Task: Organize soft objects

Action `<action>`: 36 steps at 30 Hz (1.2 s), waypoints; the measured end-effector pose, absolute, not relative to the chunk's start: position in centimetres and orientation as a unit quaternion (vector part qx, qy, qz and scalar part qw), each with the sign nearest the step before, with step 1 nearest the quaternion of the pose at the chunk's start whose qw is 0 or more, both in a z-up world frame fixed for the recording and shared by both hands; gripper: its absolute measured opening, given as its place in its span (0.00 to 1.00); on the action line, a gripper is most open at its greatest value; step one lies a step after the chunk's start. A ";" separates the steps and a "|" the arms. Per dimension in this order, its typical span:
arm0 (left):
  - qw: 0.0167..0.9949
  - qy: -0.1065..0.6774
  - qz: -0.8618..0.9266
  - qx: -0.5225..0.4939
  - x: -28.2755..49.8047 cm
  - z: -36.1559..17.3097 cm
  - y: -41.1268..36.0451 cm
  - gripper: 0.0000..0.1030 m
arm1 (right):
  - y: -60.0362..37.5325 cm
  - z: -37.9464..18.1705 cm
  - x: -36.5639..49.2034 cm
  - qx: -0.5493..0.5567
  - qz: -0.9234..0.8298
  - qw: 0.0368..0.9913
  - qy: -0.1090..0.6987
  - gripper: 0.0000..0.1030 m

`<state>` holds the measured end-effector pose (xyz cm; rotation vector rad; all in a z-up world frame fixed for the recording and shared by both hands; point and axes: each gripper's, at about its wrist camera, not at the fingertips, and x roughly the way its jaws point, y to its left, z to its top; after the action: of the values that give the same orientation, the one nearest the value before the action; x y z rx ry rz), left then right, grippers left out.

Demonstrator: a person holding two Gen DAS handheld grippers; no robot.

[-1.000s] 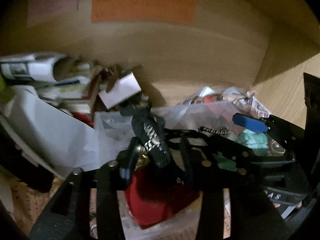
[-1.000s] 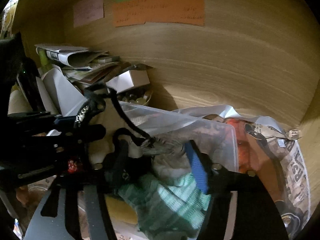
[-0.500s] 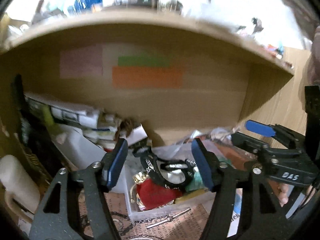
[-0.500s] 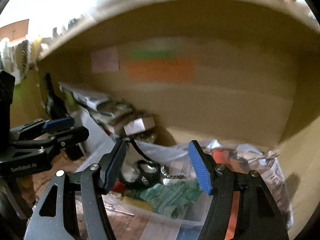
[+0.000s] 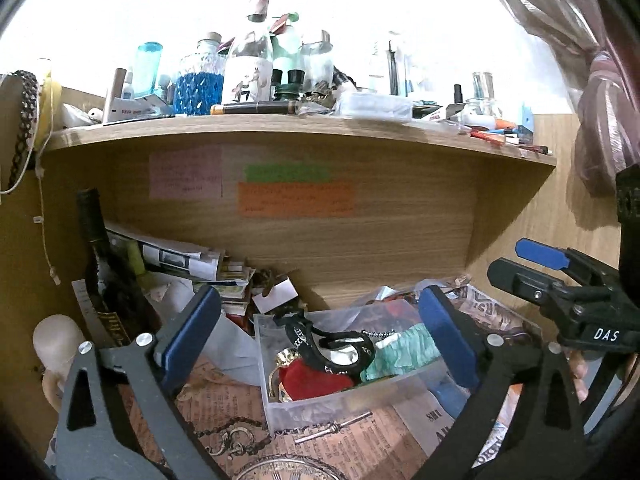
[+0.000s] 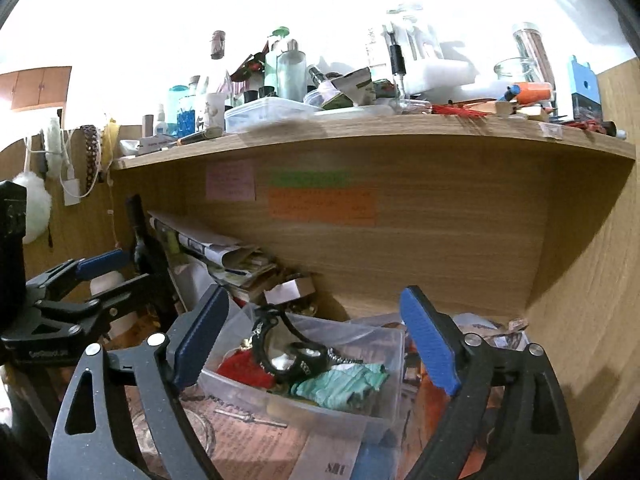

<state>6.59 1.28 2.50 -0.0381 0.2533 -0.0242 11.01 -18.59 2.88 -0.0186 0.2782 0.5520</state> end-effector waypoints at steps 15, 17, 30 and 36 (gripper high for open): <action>0.992 0.121 -0.012 -0.017 5.6 2.1 0.8 1.00 | -19.6 2.6 9.7 0.003 0.265 0.955 0.131 1.00; 0.992 0.122 -0.013 -0.017 5.6 2.1 0.8 1.00 | -19.6 2.7 9.5 0.004 0.267 0.955 0.129 1.00; 0.992 0.124 -0.013 -0.018 5.8 2.0 0.9 1.00 | -19.6 2.9 9.1 0.006 0.271 0.955 0.121 1.00; 0.992 0.125 -0.011 -0.018 5.9 2.0 0.7 1.00 | -19.6 2.9 9.1 0.007 0.270 0.955 0.122 1.00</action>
<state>5.88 0.72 2.01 -0.0356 0.2515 -0.0217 9.06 -19.58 2.86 0.0151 0.2468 0.5488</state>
